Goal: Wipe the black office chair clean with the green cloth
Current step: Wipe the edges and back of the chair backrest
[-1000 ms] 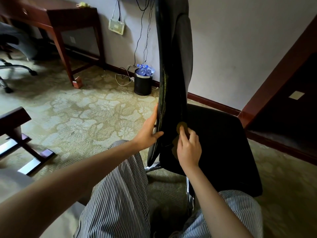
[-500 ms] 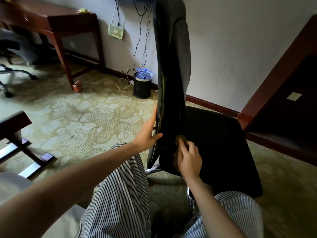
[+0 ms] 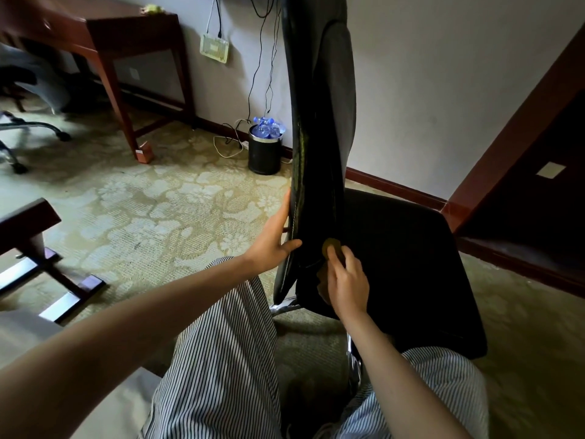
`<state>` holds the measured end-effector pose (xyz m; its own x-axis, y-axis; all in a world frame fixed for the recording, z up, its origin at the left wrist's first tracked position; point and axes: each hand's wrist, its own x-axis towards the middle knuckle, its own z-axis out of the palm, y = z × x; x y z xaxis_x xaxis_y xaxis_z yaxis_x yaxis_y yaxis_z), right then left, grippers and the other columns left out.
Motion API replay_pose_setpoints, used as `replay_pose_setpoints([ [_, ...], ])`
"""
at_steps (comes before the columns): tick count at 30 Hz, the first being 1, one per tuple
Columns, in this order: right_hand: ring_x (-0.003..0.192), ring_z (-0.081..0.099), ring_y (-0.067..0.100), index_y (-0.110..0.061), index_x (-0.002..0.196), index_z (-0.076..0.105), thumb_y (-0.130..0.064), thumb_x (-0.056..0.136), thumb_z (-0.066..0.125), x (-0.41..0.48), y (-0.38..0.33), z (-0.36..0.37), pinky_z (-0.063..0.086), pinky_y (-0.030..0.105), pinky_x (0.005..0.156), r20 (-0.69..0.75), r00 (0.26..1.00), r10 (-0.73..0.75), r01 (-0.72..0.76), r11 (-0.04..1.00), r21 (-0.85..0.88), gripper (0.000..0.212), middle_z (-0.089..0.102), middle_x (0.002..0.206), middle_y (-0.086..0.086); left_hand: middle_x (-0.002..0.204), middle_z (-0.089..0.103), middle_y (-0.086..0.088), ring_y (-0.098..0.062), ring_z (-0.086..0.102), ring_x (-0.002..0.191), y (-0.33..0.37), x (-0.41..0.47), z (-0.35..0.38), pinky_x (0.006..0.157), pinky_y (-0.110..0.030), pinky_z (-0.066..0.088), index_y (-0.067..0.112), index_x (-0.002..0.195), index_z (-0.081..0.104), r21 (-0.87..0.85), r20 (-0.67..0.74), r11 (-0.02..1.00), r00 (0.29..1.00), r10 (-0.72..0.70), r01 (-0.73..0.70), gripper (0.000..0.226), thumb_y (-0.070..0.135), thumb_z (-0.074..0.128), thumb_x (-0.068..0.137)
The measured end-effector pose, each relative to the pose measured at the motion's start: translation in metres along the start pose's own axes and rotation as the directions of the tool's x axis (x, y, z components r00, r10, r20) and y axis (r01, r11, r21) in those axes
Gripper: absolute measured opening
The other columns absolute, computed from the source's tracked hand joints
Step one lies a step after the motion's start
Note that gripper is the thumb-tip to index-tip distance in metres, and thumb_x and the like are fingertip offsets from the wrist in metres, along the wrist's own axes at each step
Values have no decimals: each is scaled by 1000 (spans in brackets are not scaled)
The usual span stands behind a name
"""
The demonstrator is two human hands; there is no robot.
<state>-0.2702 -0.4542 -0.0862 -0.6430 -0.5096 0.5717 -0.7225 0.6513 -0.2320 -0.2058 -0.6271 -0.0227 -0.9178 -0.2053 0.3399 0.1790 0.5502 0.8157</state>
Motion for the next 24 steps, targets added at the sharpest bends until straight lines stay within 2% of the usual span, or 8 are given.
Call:
replay_pose_setpoints([
  [2, 95, 62, 34, -10, 126, 58, -6, 75, 75, -11, 4, 2, 54, 36, 65, 159, 987, -16, 27, 997, -71, 55, 56, 124, 19, 153, 7, 15, -7, 16, 140, -1, 1, 0, 101, -9, 34, 39, 137, -15, 0, -8, 1000, 1000, -12, 12, 103, -9, 59, 83],
  [4, 111, 53, 33, -14, 138, 46, -13, 89, 57, -29, 12, 8, 49, 38, 79, 327, 944, 49, -3, 990, -139, 50, 45, 138, 14, 156, 10, 5, -13, 18, 142, -2, 1, 0, 105, -14, 34, 42, 136, -15, 17, -15, 1000, 1000, -21, 22, 105, -8, 60, 82],
  [6, 99, 60, 34, -10, 129, 56, -11, 89, 56, -39, 8, 8, 52, 38, 70, 271, 958, 98, -88, 995, -50, 40, 56, 126, 15, 156, 13, 3, -13, 20, 141, -2, 1, -1, 102, -8, 33, 48, 134, -15, 16, -17, 999, 999, -32, 33, 107, -7, 61, 82],
  [8, 80, 66, 30, -6, 114, 66, -14, 83, 57, -37, 0, 6, 53, 33, 55, 205, 978, 43, -44, 999, -4, 33, 65, 108, 15, 154, 17, 5, -10, 24, 138, -3, 0, -1, 98, -5, 33, 47, 135, -15, 5, -22, 1000, 999, -24, 24, 106, -4, 62, 83],
  [12, 76, 65, 28, -5, 113, 67, -9, 78, 73, -10, -18, -3, 54, 30, 51, 82, 996, -34, 31, 999, 33, 36, 65, 107, 17, 149, 16, 15, -11, 32, 133, -18, -14, 6, 97, -19, 44, 48, 137, -11, -10, 31, 998, 998, -58, 58, 110, 0, 69, 78],
  [15, 77, 65, 28, -7, 115, 66, -14, 79, 71, 3, -29, -4, 54, 30, 49, 101, 993, -55, 55, 998, -4, 37, 64, 107, 17, 150, 15, 13, -13, 35, 131, -29, -24, 18, 95, -11, 42, 42, 141, -8, -24, 46, 996, 995, -89, 90, 111, -1, 71, 76],
  [20, 73, 64, 30, -7, 114, 65, -14, 68, 82, 3, -41, 4, 52, 30, 43, 183, 983, -9, 15, 999, -34, 50, 62, 104, 19, 148, 30, 1, -17, 42, 128, -36, -20, 26, 99, -31, 45, 43, 143, -10, 63, -2, 990, 992, -124, 124, 115, -1, 68, 72],
  [24, 71, 64, 31, -8, 112, 67, -10, 62, 84, 1, -42, 11, 50, 30, 43, 219, 976, -1, 13, 998, -57, 52, 63, 103, 19, 149, 30, -2, -21, 45, 126, -41, -18, 27, 97, -36, 47, 41, 142, -14, 136, -22, 978, 987, -158, 159, 114, -4, 64, 73],
])
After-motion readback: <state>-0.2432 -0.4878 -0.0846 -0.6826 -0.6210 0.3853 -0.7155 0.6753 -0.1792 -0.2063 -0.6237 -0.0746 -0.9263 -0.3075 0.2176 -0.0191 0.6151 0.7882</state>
